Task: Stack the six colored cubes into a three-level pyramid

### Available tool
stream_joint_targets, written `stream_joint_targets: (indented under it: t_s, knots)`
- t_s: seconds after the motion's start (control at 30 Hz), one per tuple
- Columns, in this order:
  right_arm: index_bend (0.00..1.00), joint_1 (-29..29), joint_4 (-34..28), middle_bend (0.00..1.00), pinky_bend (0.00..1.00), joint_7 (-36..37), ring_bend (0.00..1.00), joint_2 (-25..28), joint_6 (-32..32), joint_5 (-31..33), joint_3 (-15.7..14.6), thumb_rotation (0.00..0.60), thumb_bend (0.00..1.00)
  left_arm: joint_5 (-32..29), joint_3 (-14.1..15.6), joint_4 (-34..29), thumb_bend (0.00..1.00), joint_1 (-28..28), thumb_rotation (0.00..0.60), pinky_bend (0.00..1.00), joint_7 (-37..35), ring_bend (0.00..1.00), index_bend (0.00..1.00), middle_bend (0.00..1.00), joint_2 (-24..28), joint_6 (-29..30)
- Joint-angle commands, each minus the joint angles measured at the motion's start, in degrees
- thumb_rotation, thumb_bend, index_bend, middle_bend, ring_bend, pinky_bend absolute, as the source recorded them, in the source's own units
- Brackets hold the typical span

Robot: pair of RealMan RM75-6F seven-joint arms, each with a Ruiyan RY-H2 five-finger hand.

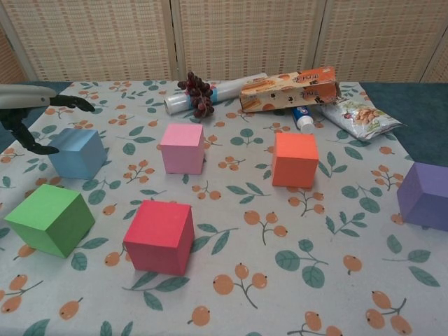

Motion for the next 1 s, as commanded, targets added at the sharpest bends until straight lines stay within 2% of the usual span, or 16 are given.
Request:
stream_joint_targets:
  t_s: [0.03,0.2,0.4,0.5,0.57,0.63,0.87,1.0]
  knots:
    - [0.0,0.0,0.0,0.0,0.0,0.0,0.0,0.0,0.1,0.0,0.1,0.6,0.15,-0.9,0.6,1.3,0.34,-1.2,0.6,0.05,1.1,0.0,0.06,0.02,-0.9,-1.8]
    - [0.0,-0.1,0.1,0.0,0.0,0.4,0.0,0.1,0.1,0.2,0.1,0.6,0.15,-3.6,0.8,4.3,0.34,-2.3,0.6,0.07,2.6,0.01,0.08,0.05,-2.9,-3.0]
    - [0.0,-0.1,0.4,0.0,0.0,0.4,0.0,-0.2,-0.4,0.4,0.0,0.6,0.15,-6.4,1.0,7.5,0.34,-2.8,0.6,0.18,3.8,0.11,0.16,0.15,-4.6,-3.4]
    - [0.0,-0.1,0.4,0.0,0.0,0.5,0.0,-0.3,-0.5,0.5,0.1,0.6,0.15,-7.1,0.8,7.6,0.34,-2.8,0.6,0.27,2.8,0.2,0.24,0.25,-4.8,-3.5]
    - [0.0,0.0,0.4,0.0,0.0,0.5,0.0,-0.3,-0.6,0.5,0.1,0.6,0.15,-7.5,0.5,7.2,0.34,-3.0,0.6,0.34,1.0,0.29,0.3,0.35,-4.6,-4.4]
    - [0.0,-0.1,0.4,0.0,0.0,0.6,0.0,-0.3,-0.5,0.4,0.1,0.6,0.15,-7.5,0.2,6.7,0.34,-3.2,0.6,0.36,-0.4,0.34,0.33,0.41,-4.3,-5.0]
    - [0.0,-0.5,0.7,0.0,0.0,1.0,0.0,0.0,0.0,0.6,0.1,0.6,0.15,-6.6,-1.0,2.9,0.33,-4.1,0.6,0.38,-0.6,0.35,0.34,0.41,-3.4,-2.3]
    - [0.0,-0.6,1.0,0.0,0.0,1.4,0.0,0.1,0.2,0.5,0.1,0.6,0.15,-9.5,-2.1,2.0,0.33,-6.0,0.6,0.37,2.2,0.34,0.33,0.4,-4.5,-2.5]
